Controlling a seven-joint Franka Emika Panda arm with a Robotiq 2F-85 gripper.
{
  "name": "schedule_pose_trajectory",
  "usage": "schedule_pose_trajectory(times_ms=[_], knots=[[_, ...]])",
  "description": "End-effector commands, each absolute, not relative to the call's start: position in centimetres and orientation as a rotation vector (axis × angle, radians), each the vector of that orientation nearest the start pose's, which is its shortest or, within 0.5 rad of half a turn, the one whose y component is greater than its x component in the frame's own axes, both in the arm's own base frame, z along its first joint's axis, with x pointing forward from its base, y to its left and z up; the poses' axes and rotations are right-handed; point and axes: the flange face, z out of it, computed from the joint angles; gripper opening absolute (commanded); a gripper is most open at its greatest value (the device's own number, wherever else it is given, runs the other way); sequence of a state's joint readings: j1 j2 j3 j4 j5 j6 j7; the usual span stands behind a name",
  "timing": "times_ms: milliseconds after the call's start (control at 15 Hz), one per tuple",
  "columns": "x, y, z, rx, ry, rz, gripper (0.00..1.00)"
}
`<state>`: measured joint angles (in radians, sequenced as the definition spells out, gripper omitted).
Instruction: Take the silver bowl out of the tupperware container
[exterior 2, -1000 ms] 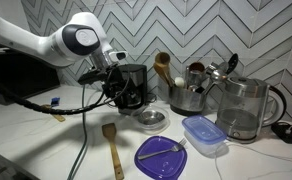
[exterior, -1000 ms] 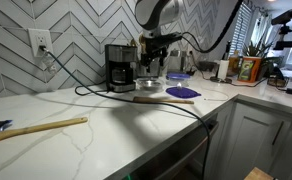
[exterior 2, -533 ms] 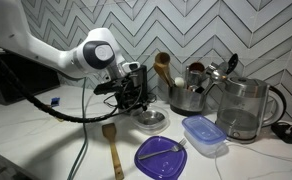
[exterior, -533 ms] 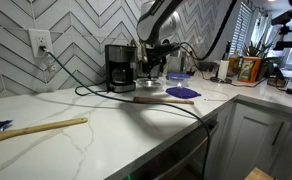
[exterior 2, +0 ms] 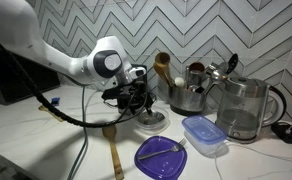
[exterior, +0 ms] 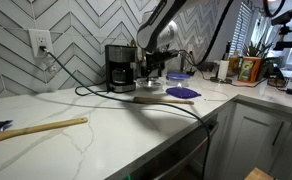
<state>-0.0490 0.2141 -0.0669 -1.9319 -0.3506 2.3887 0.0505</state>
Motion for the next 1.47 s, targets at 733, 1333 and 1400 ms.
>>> schedule_pose_trajectory(times_ms=[733, 1333, 1400], knots=[[65.3, -6.1, 36.9, -3.302, -0.051, -0.403, 0.76], [65.4, -6.2, 35.3, -3.278, -0.054, -0.359, 0.67], [65.4, -6.2, 35.0, -3.272, -0.056, -0.351, 0.67]])
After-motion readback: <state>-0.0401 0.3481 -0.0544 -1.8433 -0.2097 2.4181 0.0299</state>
